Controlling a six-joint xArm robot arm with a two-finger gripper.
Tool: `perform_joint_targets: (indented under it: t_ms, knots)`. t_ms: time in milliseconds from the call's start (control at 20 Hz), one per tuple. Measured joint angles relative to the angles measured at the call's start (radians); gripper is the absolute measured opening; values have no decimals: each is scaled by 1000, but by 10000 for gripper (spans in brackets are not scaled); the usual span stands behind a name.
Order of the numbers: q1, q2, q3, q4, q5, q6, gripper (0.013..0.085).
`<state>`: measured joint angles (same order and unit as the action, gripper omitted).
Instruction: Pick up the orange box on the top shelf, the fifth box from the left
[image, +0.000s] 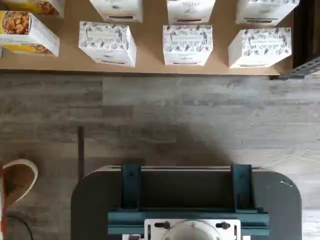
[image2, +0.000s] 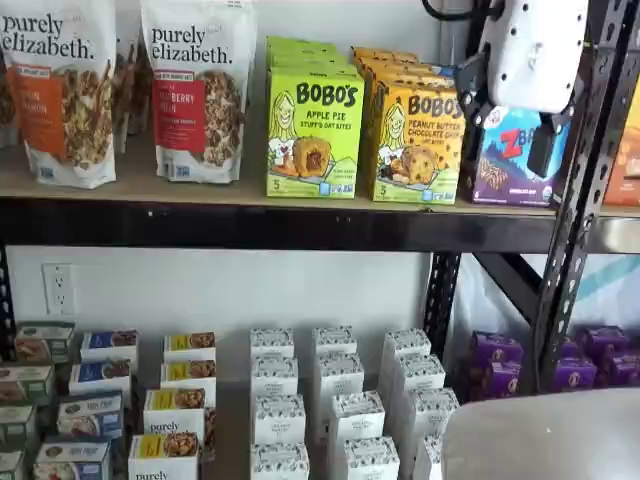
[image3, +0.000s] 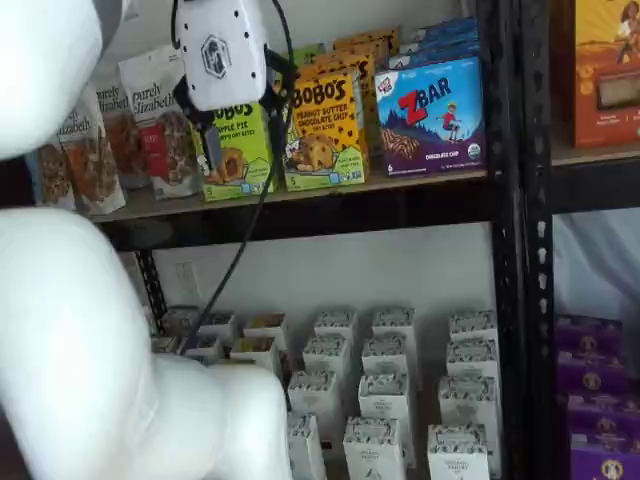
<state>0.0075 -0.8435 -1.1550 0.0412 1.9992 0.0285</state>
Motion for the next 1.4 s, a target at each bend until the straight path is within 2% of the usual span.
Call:
perform_joint_targets:
  t_ms: [150,650,900,1050,1400]
  knots:
    - [43,-20,18,-49,-35,22,850]
    - [78,-14,26,-75,-68,50,850]
    - [63,31,7,-46,-114,47,850]
    - [66,80,-17,-47,-155,50,850]
    - [21,208,-93,1,-244,16,850]
